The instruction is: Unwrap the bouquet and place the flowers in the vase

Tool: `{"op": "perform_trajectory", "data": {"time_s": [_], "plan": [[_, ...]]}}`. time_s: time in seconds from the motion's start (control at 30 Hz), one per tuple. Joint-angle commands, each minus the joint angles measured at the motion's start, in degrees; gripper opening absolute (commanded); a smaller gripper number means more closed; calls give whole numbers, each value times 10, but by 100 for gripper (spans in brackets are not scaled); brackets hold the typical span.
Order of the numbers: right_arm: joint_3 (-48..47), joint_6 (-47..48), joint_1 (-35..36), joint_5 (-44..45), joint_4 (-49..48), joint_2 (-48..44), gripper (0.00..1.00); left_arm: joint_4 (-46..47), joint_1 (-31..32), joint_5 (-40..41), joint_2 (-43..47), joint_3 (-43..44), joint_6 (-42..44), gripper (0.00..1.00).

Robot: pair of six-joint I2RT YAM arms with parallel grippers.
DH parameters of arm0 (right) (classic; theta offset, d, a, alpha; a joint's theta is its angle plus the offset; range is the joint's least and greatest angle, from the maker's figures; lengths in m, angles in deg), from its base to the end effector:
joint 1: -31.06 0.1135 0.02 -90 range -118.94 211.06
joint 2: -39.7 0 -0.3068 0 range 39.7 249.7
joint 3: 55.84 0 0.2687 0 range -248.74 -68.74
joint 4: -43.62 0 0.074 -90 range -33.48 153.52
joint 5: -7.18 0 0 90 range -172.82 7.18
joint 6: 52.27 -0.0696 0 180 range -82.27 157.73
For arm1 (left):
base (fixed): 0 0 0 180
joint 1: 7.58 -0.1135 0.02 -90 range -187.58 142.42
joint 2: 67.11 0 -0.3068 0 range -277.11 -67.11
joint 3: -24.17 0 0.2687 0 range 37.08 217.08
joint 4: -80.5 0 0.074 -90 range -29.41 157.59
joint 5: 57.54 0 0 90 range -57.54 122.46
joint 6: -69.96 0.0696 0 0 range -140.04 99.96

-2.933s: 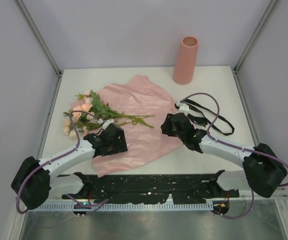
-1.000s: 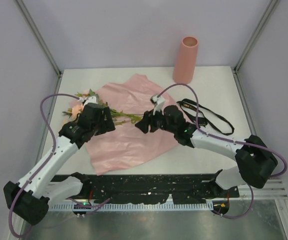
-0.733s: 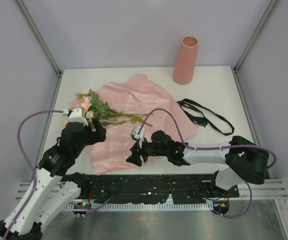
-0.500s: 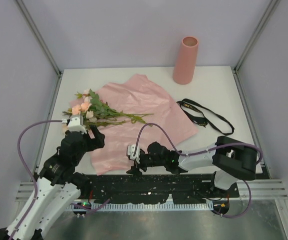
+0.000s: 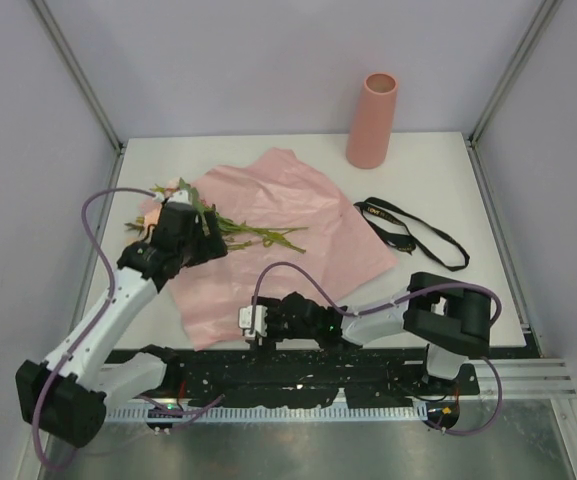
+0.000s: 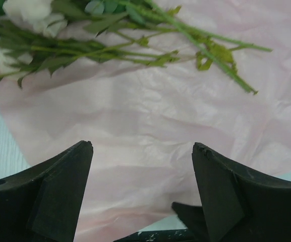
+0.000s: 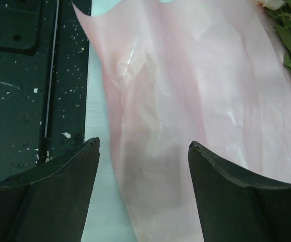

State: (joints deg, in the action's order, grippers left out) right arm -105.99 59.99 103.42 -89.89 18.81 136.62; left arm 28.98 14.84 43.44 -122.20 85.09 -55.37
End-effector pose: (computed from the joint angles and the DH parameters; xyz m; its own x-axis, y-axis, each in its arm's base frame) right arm 0.1051 0.3587 0.1688 0.2665 -0.4025 -0.8758 -0.9502 0.0426 -0.3087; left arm 0.2002 -0.0683 0.2905 -0.6851 -0.3315 -0.6487 -0.1774 0.9396 -0.2928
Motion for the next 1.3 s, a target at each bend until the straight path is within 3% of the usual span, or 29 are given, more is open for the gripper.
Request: {"op": "perform_trajectory", "data": {"time_s": [0.0,0.2,0.23,0.47,0.67,0.9,1.13,1.2,1.27], "plan": [[-18,45,30,59,-31,22,76,50,-43,-96,-140,139,23,81],[-26,35,43,69,-39,55,78,43,-45,-85,-292,282,49,87],[-32,33,46,102,-40,59,78,30,-44,-86,-318,310,51,88],[-25,41,56,197,-107,98,78,13,-47,-69,-480,448,47,88],[-42,31,56,206,-110,125,76,-31,-48,-57,-606,563,64,87],[-69,33,52,280,-139,147,75,-60,-50,-21,-724,685,68,87],[-94,25,45,288,-139,175,76,-84,-56,5,-814,775,66,86],[-96,19,36,289,-139,175,75,-88,-59,0,-833,798,60,77],[-95,12,28,276,-137,170,75,-79,-61,0,-838,807,49,80]]}}
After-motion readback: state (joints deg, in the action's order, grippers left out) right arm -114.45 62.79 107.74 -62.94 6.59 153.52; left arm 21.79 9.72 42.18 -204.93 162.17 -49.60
